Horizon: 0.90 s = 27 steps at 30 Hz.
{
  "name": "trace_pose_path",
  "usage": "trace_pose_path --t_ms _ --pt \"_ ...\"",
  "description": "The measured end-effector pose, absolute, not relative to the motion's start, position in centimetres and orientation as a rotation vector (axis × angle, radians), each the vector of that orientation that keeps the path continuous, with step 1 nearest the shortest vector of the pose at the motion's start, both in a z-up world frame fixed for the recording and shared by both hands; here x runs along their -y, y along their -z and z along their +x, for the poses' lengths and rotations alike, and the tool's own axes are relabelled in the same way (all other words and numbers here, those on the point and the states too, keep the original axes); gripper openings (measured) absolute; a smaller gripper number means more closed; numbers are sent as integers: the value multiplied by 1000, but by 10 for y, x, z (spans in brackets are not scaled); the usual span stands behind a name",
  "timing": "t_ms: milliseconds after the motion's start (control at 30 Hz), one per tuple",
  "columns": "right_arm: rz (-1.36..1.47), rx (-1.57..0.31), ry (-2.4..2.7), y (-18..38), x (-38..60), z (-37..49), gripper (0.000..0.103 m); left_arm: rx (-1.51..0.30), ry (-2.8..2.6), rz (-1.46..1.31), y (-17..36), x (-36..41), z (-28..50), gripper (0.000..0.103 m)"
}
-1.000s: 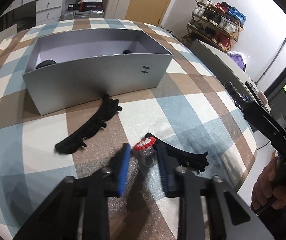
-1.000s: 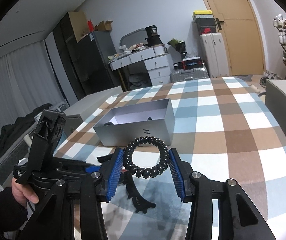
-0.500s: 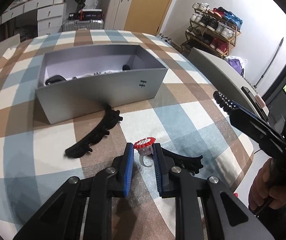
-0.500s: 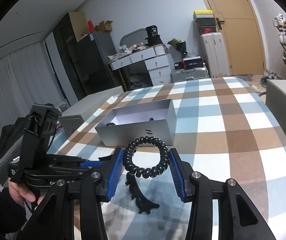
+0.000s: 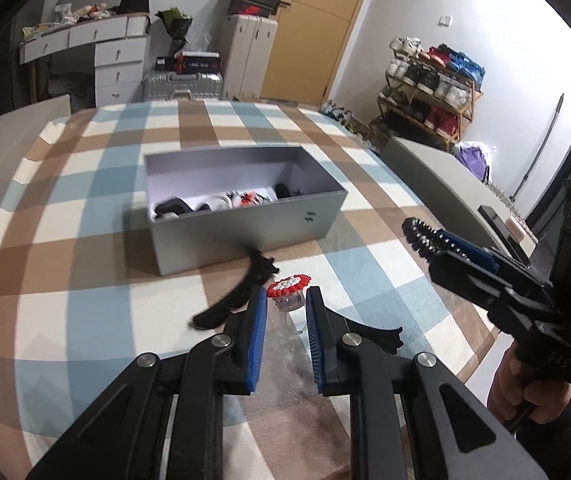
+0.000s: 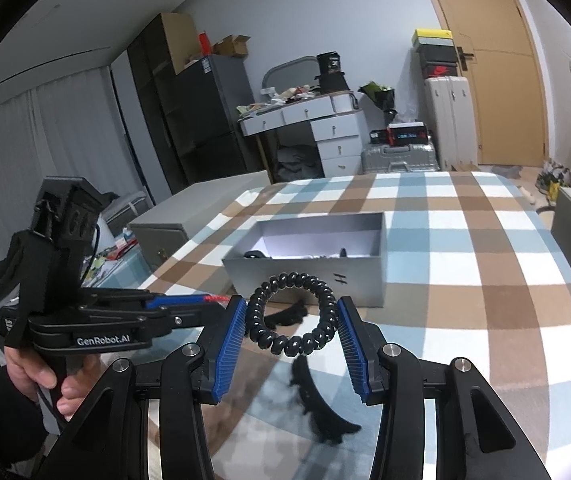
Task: Organize jewelry
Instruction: 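Carry the bracelet and ring into the silver box and open both grippers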
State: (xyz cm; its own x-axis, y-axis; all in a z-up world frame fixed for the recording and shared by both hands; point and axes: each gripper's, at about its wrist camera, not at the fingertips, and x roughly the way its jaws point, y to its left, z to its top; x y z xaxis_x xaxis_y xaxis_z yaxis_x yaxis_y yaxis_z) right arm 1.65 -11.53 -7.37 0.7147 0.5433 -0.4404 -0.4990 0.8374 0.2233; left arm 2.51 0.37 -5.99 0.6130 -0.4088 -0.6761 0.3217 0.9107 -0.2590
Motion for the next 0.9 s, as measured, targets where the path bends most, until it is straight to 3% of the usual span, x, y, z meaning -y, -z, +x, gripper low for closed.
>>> trace_pose_path --t_ms 900 --pt "63 -468 -634 37 76 80 45 -642 357 -105 30 -36 72 14"
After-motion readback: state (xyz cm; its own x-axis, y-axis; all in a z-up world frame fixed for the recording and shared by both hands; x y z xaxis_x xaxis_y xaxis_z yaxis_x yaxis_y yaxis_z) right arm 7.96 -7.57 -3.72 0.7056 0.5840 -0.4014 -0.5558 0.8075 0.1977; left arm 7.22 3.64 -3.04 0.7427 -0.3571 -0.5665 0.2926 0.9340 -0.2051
